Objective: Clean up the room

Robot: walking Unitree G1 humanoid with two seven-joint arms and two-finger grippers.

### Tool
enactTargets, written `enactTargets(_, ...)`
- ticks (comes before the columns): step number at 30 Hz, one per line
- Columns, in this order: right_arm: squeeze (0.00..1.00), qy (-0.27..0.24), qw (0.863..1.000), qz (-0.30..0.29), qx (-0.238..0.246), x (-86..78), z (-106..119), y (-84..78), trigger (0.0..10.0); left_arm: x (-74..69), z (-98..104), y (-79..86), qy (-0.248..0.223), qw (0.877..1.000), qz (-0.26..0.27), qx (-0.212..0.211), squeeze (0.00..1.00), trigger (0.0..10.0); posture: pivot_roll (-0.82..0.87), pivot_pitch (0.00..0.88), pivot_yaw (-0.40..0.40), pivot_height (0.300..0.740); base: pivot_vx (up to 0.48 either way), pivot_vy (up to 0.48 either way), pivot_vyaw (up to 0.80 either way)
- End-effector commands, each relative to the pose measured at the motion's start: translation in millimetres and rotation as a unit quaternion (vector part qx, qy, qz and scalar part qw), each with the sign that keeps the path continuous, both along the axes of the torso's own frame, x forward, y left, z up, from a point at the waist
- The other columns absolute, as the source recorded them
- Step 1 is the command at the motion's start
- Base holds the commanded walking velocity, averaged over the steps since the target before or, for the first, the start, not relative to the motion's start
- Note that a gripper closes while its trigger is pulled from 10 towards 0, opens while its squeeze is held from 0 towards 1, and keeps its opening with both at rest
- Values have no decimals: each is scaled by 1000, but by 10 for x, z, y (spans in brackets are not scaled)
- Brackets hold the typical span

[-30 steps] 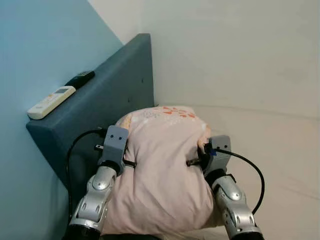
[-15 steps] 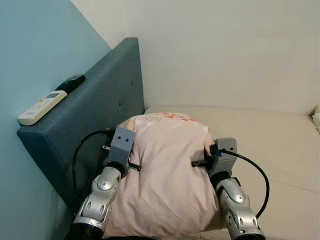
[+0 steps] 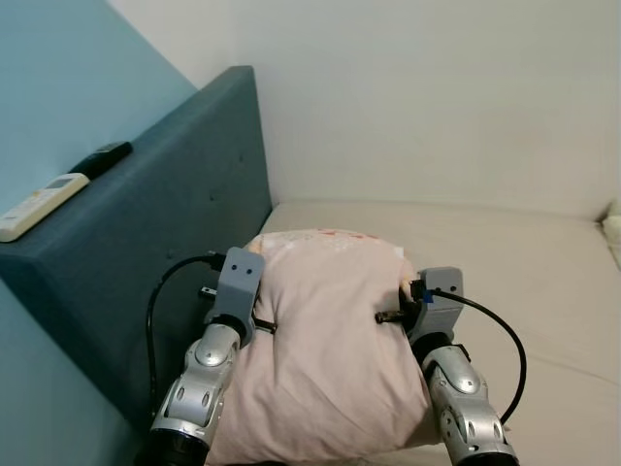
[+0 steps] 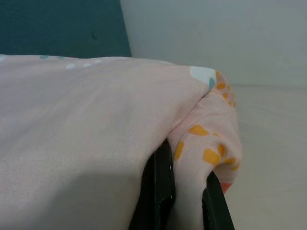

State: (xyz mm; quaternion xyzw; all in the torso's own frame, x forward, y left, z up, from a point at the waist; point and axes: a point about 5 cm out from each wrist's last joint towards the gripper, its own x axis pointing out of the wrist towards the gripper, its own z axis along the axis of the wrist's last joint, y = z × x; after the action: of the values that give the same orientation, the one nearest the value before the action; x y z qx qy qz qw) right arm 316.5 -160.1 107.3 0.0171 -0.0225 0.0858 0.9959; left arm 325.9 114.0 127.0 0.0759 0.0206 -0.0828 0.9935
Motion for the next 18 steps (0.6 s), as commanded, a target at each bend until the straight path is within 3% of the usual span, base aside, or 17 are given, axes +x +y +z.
enactTargets(1,0,-23,1000,16,11,25,96,110,10000,-3,-6,15,2,1000,5,-2,0,10000,-20,51,17,740,0,0,0)
enactTargets(18,0,-22,1000,13,3,40,90,112,10000,-27,24,-47,-5,1000,-18,-25,0,10000,-25,43,14,740,0,0,0)
